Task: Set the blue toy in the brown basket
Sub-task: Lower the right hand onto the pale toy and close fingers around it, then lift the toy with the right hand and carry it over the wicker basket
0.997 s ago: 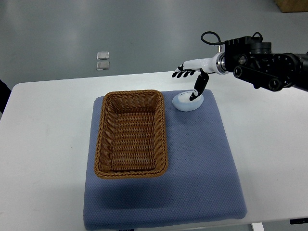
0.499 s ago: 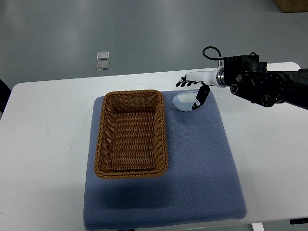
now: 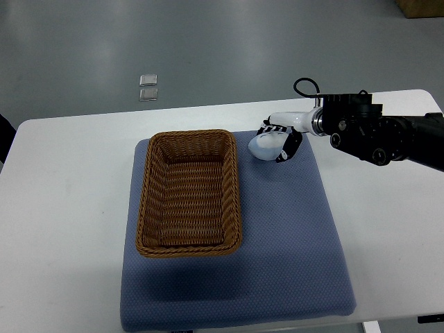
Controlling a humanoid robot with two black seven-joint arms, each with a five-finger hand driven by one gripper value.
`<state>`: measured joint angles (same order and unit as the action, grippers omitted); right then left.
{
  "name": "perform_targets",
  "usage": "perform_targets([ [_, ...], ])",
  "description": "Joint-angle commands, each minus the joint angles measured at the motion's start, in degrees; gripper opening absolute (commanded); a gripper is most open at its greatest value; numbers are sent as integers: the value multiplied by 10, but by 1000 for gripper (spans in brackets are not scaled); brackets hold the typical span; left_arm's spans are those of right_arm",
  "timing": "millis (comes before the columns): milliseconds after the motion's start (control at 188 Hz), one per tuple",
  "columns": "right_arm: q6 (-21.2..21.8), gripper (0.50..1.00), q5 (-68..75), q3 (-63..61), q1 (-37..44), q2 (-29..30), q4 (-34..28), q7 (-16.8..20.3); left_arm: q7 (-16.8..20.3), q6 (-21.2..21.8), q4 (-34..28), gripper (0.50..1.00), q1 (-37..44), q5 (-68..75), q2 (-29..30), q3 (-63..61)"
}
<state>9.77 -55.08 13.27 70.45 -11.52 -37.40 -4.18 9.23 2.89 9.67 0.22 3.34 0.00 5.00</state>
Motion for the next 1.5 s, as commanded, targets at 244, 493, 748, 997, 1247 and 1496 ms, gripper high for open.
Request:
perform_targets([
  [244,-6,617,-33,-3,-3,11,27,-13,0,2,0,1000,0,0,0,0],
  [493,34,625,-27,-8,79,-30,-8,-13,0,2,0,1000,0,0,0,0],
  [748,40,639,-13,-10,145,-54,-118,-6,0,2,0,1000,0,0,0,0],
  [997,27,639,-6,-11,144,3,-130,-12,0,2,0,1000,0,0,0,0],
  [1247,19,652,-5,-8,136,72,-129,-12,0,4,-1,1000,0,-1,0,0],
  [1496,9,680,-6,-8,106,104,-125,-13,0,4,-1,1000,0,-1,0,0],
])
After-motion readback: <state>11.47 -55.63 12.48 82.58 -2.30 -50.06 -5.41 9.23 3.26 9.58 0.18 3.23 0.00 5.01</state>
